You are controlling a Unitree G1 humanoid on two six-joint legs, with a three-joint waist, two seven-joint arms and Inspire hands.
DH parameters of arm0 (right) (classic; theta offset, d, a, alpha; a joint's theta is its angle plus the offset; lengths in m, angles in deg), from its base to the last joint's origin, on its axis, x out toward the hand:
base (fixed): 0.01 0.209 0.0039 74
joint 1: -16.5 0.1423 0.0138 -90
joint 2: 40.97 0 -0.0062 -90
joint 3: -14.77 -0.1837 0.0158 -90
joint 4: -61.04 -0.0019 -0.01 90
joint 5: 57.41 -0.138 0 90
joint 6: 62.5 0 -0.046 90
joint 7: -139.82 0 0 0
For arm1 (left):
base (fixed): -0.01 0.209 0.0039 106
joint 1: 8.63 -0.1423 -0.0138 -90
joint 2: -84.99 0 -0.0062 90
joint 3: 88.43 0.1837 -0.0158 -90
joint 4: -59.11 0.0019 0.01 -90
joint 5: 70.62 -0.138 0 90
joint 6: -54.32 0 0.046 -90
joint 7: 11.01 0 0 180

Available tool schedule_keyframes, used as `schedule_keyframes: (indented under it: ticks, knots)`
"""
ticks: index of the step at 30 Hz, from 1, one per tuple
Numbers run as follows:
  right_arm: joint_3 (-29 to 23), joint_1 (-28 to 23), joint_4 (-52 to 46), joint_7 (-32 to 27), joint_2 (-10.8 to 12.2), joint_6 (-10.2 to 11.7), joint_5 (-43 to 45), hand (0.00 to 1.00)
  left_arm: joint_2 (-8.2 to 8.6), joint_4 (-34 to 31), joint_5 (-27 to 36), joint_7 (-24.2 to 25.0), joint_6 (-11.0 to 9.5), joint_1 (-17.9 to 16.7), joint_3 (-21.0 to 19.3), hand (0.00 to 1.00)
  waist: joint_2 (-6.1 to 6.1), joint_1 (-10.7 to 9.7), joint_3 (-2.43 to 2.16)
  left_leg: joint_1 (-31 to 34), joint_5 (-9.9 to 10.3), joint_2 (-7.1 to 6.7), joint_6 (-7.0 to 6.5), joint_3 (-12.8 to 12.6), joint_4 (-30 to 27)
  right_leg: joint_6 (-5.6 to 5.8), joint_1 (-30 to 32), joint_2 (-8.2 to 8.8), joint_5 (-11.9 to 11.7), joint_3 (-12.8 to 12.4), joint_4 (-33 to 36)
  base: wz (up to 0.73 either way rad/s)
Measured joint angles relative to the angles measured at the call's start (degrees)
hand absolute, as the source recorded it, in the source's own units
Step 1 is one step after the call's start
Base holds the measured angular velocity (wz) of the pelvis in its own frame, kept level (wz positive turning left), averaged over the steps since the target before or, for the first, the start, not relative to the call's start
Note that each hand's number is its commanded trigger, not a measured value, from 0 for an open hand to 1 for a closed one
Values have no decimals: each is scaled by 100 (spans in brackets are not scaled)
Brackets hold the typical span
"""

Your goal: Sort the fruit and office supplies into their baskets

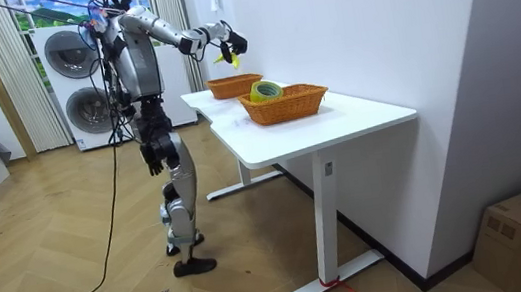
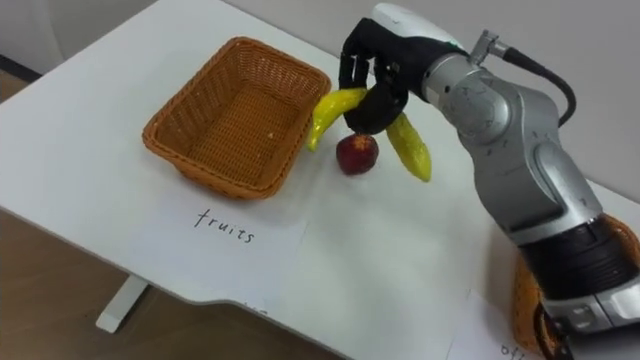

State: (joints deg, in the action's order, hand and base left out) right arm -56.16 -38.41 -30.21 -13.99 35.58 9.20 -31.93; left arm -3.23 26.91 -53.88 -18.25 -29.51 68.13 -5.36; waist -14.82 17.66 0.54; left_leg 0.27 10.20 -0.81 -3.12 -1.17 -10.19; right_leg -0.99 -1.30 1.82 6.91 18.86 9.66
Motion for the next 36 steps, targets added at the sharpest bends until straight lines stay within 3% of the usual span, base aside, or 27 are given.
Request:
schedule_keyframes:
  ticks: [8,14,23,24,25,26,27,28,36]
  knots:
    - [238,216,9,-221,504,11,125,100,23,-75,-23,36,-2,-130,38,0,2,177,9,20,0,-13,0,149,23,5,-6,2,3,119,-1,7]
    - [247,220,67,-685,510,101,129,100,32,-171,-220,7,17,-276,36,0,-18,346,40,30,-1,-54,-3,327,32,84,-78,14,56,183,-2,18]
    - [421,224,362,-1283,515,370,-27,100,59,-347,-295,1,-27,-306,35,0,-16,464,63,47,-2,-82,-8,456,44,103,-102,20,70,264,-11,7]
    - [421,232,376,-1324,515,400,-27,90,60,-356,-318,1,-27,-307,36,0,-20,477,66,45,-2,-82,-8,456,43,103,-100,20,70,262,-12,0]
    - [439,294,471,-1402,522,468,-32,55,66,-381,-395,4,-27,-317,34,0,-23,485,73,40,-2,-81,-8,456,42,103,-99,19,70,261,-13,0]
    - [454,392,607,-1464,527,496,-38,47,80,-402,-427,11,-27,-320,32,0,-27,495,81,44,-3,-81,-8,459,42,104,-101,19,71,261,-13,0]
    - [455,443,679,-1494,527,501,-38,11,86,-411,-475,19,-27,-321,31,0,-31,499,85,47,-3,-81,-8,462,42,104,-100,19,71,262,-14,0]
    - [456,517,792,-1567,527,498,-34,0,94,-440,-533,30,-26,-328,28,0,-48,521,93,50,-3,-81,-8,466,43,104,-99,18,71,264,-16,0]
    - [900,837,1334,-1872,528,519,-73,0,124,-523,-632,48,25,-333,33,0,-73,660,98,51,-1,-82,-11,497,38,104,-91,30,71,428,-17,2]
